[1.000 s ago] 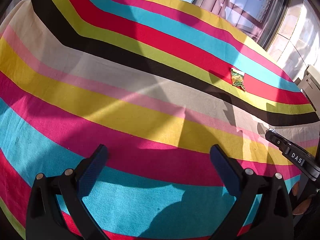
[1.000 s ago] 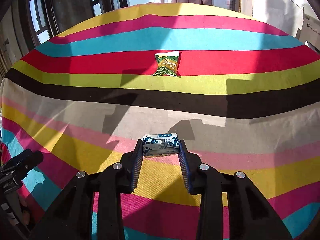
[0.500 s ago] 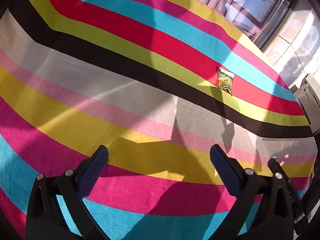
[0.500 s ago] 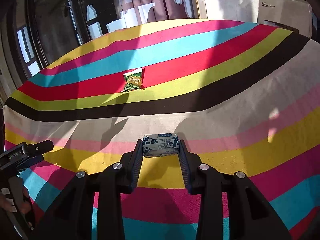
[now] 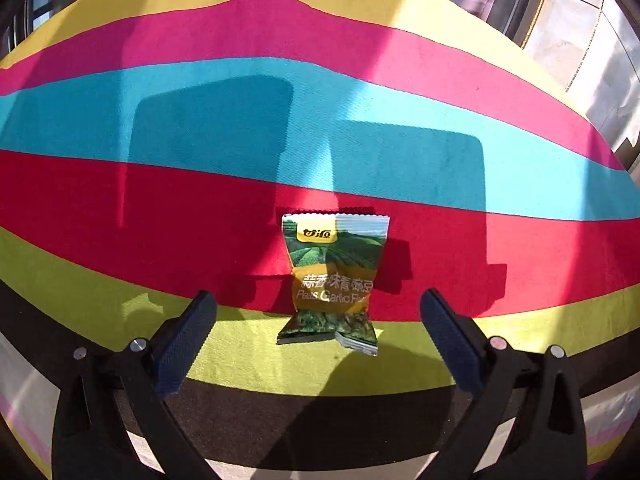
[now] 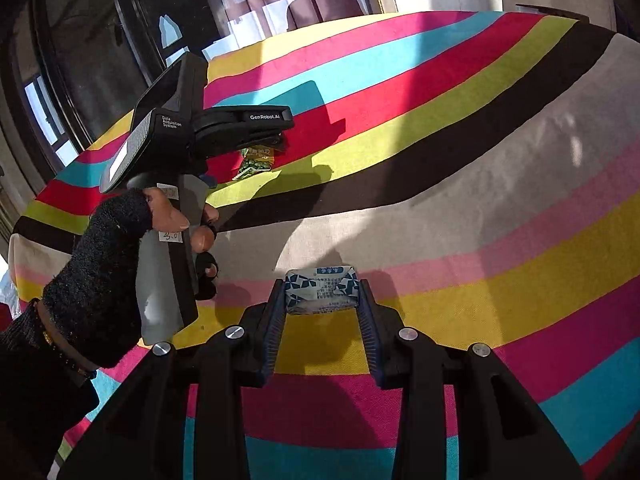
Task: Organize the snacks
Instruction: 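Grasp the green garlic pea bag with the left tool and lift, then carry the garlic bag and milk candy over the white box with both tools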
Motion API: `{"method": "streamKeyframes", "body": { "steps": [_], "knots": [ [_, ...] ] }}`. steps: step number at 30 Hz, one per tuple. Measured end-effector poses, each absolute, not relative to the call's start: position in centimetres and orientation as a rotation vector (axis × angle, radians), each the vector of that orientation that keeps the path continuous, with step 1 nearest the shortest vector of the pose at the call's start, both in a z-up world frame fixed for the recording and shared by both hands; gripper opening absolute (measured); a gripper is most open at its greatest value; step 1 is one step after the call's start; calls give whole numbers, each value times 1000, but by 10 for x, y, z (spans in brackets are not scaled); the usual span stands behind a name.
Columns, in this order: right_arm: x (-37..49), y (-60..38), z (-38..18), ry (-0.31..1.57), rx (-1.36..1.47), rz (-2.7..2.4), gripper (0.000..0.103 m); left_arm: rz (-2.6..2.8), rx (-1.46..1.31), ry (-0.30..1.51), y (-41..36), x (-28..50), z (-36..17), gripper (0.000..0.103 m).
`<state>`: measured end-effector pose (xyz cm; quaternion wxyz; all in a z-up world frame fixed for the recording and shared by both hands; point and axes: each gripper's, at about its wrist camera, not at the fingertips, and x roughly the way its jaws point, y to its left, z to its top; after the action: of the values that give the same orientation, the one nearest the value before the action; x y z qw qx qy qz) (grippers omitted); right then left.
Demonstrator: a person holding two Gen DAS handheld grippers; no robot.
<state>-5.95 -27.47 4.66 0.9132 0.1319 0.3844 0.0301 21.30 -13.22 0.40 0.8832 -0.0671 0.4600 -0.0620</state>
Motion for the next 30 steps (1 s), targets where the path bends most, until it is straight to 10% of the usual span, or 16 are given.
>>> {"method": "streamKeyframes", "body": {
  "steps": [2, 4, 5, 20, 30],
  "knots": [
    [-60, -275, 46, 793, 273, 61, 35, -109, -142, 954, -132, 217, -1, 98],
    [-61, -275, 47, 791, 279, 62, 35, -109, -88, 920, -132, 209, -2, 69],
    [-61, -276, 47, 790, 282, 59, 35, -154, -74, 911, -131, 204, -1, 39],
    [-56, -277, 46, 797, 290, 83, 35, -226, -145, 782, 39, -68, 21, 40],
    [-53, -274, 44, 818, 270, 49, 35, -150, -321, 714, 92, -102, 17, 40]
  ]
}}
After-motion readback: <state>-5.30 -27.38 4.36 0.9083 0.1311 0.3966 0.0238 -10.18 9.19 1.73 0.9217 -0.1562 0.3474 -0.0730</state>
